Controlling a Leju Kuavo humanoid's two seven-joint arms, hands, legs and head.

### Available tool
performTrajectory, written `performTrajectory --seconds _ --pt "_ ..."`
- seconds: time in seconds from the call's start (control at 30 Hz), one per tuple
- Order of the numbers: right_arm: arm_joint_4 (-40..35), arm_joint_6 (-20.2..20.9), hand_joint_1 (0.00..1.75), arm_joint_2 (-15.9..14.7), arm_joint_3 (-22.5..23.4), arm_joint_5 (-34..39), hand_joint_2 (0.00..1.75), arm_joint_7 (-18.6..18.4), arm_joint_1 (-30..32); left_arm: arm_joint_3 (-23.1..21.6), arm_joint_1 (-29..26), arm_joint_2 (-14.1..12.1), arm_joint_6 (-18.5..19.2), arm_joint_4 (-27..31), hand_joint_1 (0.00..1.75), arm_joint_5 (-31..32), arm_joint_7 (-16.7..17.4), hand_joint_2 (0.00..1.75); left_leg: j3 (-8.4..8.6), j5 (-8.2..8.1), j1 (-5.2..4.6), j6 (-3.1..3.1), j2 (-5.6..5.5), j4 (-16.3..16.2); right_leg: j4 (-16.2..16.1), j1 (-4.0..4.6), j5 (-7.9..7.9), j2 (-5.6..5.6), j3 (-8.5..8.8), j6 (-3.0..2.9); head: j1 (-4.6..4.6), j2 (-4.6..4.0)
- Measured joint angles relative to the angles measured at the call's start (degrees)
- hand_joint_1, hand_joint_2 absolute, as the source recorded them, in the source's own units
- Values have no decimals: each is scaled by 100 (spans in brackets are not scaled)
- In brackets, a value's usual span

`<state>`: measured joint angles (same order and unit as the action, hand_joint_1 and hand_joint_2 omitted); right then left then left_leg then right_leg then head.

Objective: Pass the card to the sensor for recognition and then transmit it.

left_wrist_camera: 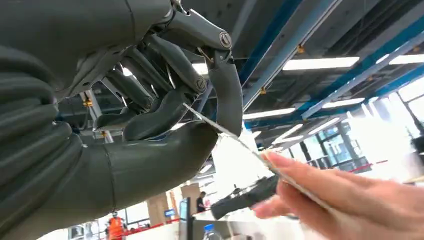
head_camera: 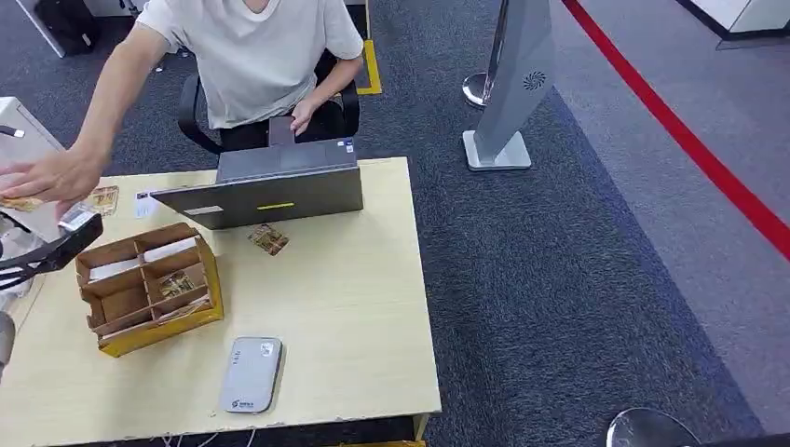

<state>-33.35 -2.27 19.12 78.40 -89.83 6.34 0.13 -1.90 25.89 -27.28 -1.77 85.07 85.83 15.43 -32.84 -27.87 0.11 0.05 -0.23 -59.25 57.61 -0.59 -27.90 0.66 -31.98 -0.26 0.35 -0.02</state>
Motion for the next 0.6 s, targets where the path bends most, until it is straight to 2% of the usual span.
performTrajectory --seconds 0.43,0.6 --pt "-17 37 0 0 0 0 175 -4 -3 133 -187 -140 -7 -33 175 2 7 175 -4 1 -1 1 -4 0 0 0 1 -4 3 1 0 0" --pt "-66 103 0 0 -2 0 175 -59 22 415 -484 -267 -50 -33 175 2 74 175 -3 -1 0 -1 1 0 0 0 0 2 -1 0 0 2"
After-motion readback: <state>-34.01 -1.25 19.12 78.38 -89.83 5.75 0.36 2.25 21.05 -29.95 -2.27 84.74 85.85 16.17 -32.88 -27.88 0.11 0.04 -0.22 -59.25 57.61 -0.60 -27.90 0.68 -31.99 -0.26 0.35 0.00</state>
